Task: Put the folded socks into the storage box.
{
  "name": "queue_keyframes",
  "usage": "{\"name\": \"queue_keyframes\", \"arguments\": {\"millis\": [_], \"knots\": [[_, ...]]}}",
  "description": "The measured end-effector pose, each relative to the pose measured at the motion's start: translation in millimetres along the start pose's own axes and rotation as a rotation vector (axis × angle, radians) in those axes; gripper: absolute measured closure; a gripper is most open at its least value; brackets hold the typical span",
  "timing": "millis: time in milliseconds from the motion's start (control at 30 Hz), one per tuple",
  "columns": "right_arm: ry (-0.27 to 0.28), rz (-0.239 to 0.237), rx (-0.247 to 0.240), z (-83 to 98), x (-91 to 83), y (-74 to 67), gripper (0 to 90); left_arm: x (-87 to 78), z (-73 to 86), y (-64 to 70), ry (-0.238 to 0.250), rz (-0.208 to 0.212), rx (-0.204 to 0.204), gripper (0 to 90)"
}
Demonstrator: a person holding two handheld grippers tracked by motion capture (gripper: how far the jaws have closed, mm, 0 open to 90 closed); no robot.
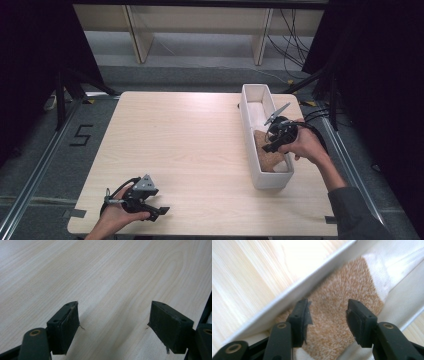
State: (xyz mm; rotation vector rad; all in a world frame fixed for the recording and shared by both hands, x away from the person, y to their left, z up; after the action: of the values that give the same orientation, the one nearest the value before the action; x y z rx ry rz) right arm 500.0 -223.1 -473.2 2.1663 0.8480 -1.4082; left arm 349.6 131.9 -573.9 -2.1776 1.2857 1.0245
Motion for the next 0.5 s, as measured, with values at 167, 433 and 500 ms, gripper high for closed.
{"name": "queue_keyframes", "arguments": {"millis": [167,433,500], "knots": [[0.054,-0.033,0.105,-3.5,-10.3,-9.0,45.8,-0.3,1.4,-0.7,-0.009,-0.001,0.006,23.3],[0.084,-0.038,0.136,-3.8,-17.9,-18.7,43.6,-1.3,1.2,-2.5,-0.006,-0.014,0.002,23.3],[0.09,-0.038,0.16,-2.9,-21.5,-20.7,42.2,-1.7,0.8,-2.1,-0.004,-0.013,0.002,23.3]]}}
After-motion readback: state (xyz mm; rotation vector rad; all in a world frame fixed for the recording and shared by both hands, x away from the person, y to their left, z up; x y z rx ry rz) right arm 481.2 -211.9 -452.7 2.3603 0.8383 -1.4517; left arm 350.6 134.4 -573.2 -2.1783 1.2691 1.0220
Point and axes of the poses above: each handheld gripper's, and its own axes: x roughly forward along the jaws, z roughly out of its underside, y roughly to its right, the point moved 10 cm from there along x, roughly forward along the jaws, and after that the axes turned 9 degrees about x, right-handed, at the moved point
